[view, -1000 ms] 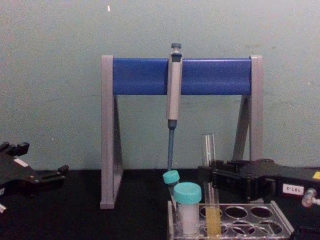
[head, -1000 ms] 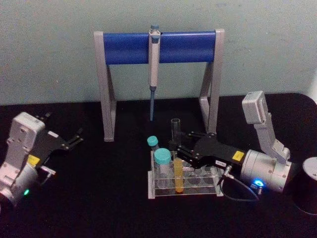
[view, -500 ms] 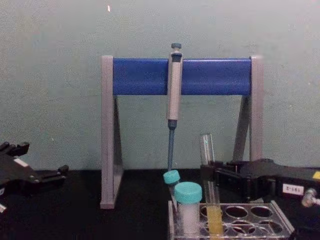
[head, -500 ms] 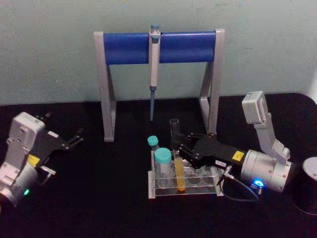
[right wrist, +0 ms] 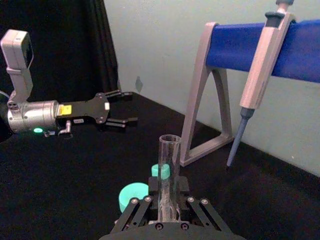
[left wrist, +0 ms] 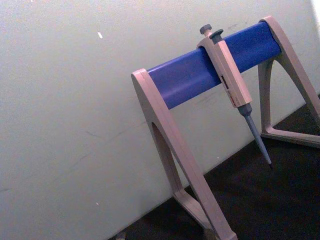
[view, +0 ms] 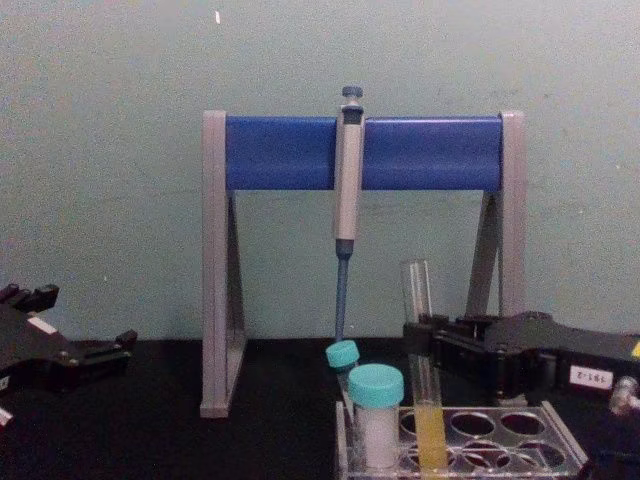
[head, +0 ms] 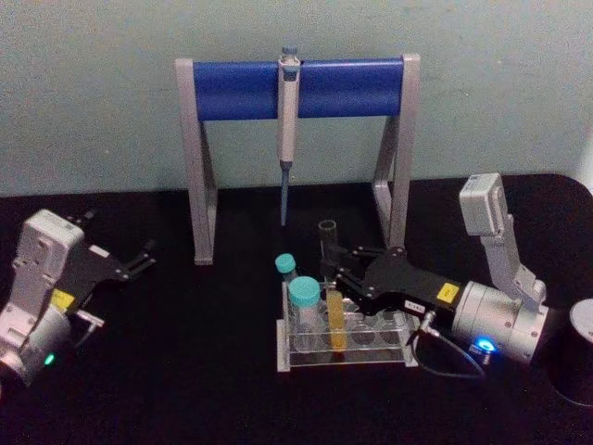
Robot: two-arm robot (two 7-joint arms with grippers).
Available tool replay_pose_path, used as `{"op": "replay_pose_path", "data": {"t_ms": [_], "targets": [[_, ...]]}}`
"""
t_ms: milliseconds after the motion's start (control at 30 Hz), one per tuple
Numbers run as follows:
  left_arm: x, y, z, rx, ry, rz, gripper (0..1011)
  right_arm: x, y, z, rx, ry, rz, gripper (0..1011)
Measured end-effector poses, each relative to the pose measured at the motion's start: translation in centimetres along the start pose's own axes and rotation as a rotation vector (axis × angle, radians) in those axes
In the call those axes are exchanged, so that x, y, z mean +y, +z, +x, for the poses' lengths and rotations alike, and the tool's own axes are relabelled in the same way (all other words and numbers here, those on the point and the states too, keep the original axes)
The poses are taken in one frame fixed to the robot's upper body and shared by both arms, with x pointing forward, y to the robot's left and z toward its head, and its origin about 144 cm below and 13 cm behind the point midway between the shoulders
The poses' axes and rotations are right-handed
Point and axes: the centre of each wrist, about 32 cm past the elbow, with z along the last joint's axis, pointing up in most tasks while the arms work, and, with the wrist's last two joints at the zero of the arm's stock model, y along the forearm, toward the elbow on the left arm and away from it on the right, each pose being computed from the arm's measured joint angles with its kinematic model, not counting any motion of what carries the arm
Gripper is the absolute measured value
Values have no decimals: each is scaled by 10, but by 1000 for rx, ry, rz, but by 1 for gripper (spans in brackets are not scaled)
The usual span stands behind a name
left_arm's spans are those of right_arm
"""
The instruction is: Pick up the test tube from the test tube rack, shake it, then place it back into the test tube rack.
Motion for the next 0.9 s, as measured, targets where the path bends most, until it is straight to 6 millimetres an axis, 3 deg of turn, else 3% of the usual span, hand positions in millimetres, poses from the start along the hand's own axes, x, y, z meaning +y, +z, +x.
{"op": "replay_pose_path", "data": {"t_ms": [600, 900], "targets": [[0, 0, 0, 0, 0, 0, 1001, -13, -14, -14, -36, 4, 105, 228], [0, 0, 0, 0, 0, 0, 1001, -20, -10, -18, -59, 4, 131, 228]]}}
